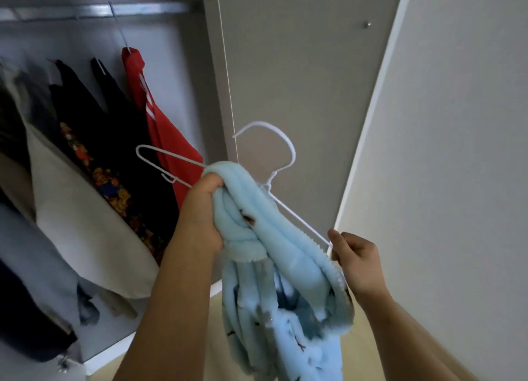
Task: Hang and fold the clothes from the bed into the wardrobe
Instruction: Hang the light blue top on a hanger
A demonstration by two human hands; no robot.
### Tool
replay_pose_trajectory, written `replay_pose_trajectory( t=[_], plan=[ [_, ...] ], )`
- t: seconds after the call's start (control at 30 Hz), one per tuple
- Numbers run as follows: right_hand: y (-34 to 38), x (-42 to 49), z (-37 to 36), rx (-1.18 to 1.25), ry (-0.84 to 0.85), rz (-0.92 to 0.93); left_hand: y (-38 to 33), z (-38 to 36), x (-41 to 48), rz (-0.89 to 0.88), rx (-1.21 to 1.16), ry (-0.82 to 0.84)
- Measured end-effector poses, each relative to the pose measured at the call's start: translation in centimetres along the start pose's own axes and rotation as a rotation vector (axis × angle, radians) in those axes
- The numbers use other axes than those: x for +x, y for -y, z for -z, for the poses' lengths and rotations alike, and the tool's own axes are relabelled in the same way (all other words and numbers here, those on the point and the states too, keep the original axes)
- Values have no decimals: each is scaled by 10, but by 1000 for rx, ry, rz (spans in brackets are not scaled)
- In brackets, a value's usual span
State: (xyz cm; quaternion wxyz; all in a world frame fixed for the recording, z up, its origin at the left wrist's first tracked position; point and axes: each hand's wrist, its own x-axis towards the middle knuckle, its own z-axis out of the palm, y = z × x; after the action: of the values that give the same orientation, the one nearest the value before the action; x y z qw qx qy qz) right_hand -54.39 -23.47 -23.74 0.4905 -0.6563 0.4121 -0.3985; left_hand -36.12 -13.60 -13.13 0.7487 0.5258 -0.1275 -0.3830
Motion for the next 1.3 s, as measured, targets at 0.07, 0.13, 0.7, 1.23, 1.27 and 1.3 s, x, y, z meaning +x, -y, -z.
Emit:
replay_pose_trajectory(
  t=[0.07,0.13,0.7,1.23,1.27,1.3],
  plan=[
    [8,-4,-1,9,95,-17,4,-8,-2,2,135,-20],
    [26,-7,-4,72,205,22,10,-13,-3,-61,270,-51],
    [45,13,-38,-11,-96,8,13,69,30,-25,601,-458],
    [51,26,-87,-68,-164,4,-35,145,14,-391,874,-592],
    [51,25,-88,-99,-159,11,-37,148,13,-402,887,-583],
    [51,24,-90,-132,-148,22,-39,152,11,-412,899,-561]
  ],
)
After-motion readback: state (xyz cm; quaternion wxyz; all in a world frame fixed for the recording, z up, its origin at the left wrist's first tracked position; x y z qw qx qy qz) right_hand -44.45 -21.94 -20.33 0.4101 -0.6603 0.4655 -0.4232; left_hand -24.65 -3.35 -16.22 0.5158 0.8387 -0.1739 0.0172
